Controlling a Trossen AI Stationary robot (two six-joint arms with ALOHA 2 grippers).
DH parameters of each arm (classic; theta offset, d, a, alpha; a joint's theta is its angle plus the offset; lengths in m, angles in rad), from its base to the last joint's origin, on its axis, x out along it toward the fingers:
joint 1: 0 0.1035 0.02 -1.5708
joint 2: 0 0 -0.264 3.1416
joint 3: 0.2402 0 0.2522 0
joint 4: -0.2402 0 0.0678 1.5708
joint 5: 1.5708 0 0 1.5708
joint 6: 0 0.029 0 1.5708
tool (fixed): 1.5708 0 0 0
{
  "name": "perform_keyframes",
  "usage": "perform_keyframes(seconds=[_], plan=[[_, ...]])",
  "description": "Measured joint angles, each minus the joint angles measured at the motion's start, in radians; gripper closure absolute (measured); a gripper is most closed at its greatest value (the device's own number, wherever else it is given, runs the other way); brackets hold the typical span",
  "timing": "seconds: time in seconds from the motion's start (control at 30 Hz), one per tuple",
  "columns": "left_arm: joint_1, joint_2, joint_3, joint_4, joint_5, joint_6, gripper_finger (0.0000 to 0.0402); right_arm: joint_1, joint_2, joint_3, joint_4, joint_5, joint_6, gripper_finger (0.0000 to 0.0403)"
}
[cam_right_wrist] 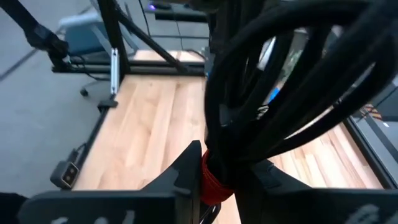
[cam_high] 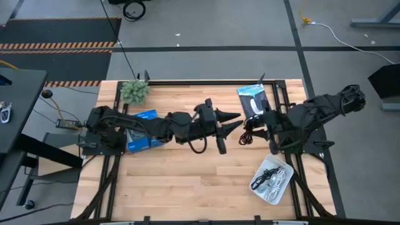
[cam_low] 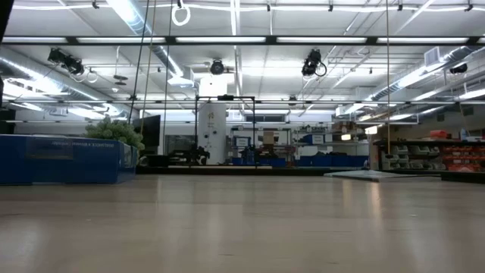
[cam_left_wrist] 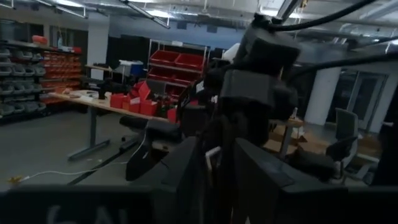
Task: Pick and place USB-C Cables
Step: Put the black charger cable into the white bin
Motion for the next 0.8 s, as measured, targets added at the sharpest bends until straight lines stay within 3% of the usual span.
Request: perform_keyframes(seconds=[0.1, 0.33, 0.6, 0.8], plan=[[0.0, -0.03, 0.0, -0.034, 0.014, 0.001, 0.0271, 0.001, -0.012, 0.03, -0.006, -0.039, -0.018, 0.0329], [0.0, -0.083, 0.0, -0.133, 0.017, 0.005, 0.0267, 0.028, -0.025, 0.053, -0.115, -0.255, -0.119, 0.033], [0.0, -0.096, 0.0, -0.186, 0.017, 0.005, 0.0267, 0.089, 0.034, 0.048, -0.408, -0.265, -0.081, 0.033], [0.0, -0.095, 0.0, -0.243, 0.017, -0.003, 0.0267, 0.156, 0.077, -0.056, -0.429, -0.331, -0.052, 0.033]])
